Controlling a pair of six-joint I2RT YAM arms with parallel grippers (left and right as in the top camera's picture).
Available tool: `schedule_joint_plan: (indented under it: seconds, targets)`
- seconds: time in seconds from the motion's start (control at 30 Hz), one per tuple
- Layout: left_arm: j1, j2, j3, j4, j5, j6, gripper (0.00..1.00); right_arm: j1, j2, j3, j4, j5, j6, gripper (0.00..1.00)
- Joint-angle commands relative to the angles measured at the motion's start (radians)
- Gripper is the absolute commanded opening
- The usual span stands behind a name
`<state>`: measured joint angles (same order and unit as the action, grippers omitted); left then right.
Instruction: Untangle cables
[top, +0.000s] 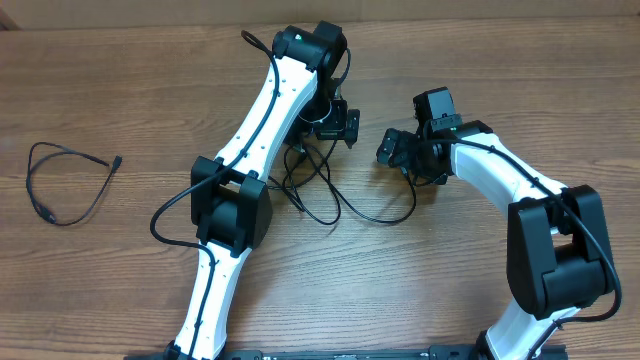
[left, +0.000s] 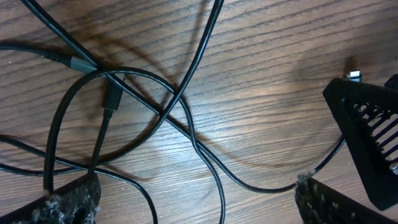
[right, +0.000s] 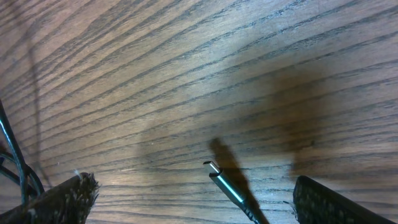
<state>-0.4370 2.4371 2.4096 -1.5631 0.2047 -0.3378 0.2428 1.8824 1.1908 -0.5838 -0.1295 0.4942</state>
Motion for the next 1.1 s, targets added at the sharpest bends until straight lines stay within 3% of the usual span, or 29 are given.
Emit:
schedule_joint_plan:
  seconds: [0.0, 0.2, 0.57, 0.7, 1.07]
  targets:
    - [-0.001, -0.01, 0.007, 0.001, -0.013, -0.01, 1.0, 0.003, -0.018, 0.005, 0.018, 0.01, 0.003, 1.0]
    - [-0.001, -0.01, 0.007, 0.001, -0.013, -0.01, 1.0, 0.003, -0.018, 0.005, 0.187, 0.009, 0.003, 1.0]
    - [-0.001, -0.01, 0.007, 0.002, -0.013, -0.01, 0.99, 0.004, -0.018, 0.005, 0.21, 0.005, 0.004, 1.0]
    - [-0.001, -0.01, 0.007, 0.002, -0.013, -0.01, 0.99, -0.014, -0.019, 0.023, 0.149, -0.025, 0.003, 1.0]
    - [-0.001, -0.01, 0.007, 0.002, -0.013, -0.01, 1.0, -0.266, -0.019, 0.121, -0.108, -0.126, 0.003, 1.0]
